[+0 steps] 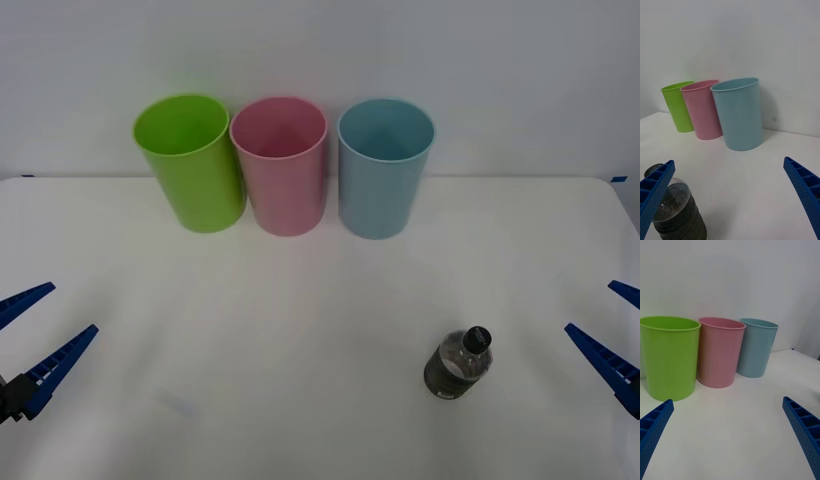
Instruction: Grasp the object on the table and drop it into the matching bin: aluminum can to the light blue bin, PET bottle to the pink bin.
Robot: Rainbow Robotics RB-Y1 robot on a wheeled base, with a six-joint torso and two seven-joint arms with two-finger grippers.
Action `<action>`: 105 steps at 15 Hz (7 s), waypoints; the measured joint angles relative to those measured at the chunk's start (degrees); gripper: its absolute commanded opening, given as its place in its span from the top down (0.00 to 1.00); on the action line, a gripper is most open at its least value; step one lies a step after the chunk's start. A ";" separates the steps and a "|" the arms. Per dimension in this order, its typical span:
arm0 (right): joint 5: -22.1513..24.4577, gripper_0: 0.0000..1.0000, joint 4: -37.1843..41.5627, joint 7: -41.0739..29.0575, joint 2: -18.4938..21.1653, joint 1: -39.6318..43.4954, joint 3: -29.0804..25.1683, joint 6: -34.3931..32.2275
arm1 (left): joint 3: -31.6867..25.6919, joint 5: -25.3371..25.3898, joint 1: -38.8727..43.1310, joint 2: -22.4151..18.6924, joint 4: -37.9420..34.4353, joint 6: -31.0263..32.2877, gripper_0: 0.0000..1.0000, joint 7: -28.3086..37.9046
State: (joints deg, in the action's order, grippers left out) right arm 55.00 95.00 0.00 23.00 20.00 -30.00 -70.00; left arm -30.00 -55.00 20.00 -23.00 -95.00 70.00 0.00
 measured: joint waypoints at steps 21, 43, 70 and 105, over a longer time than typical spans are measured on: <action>3.76 0.00 -11.75 6.38 6.26 1.73 3.77 -11.70 | 0.00 0.00 0.00 0.00 0.00 0.00 0.00 0.00; 3.97 0.00 -26.87 24.39 1.99 -8.91 19.18 -5.98 | 0.00 0.00 0.00 0.00 0.00 0.00 0.00 0.00; 3.96 1.00 -26.84 30.15 -4.81 -12.27 23.74 1.12 | 0.00 0.00 0.00 0.00 0.00 0.00 0.00 0.00; 6.53 1.00 7.39 -19.13 3.29 -29.13 32.10 28.15 | 0.00 0.00 0.00 0.00 0.00 0.00 0.00 0.00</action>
State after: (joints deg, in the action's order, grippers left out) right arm 61.53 102.39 -19.13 26.29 -9.13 2.10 -41.85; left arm -30.00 -55.00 20.00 -23.00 -95.00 70.00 0.00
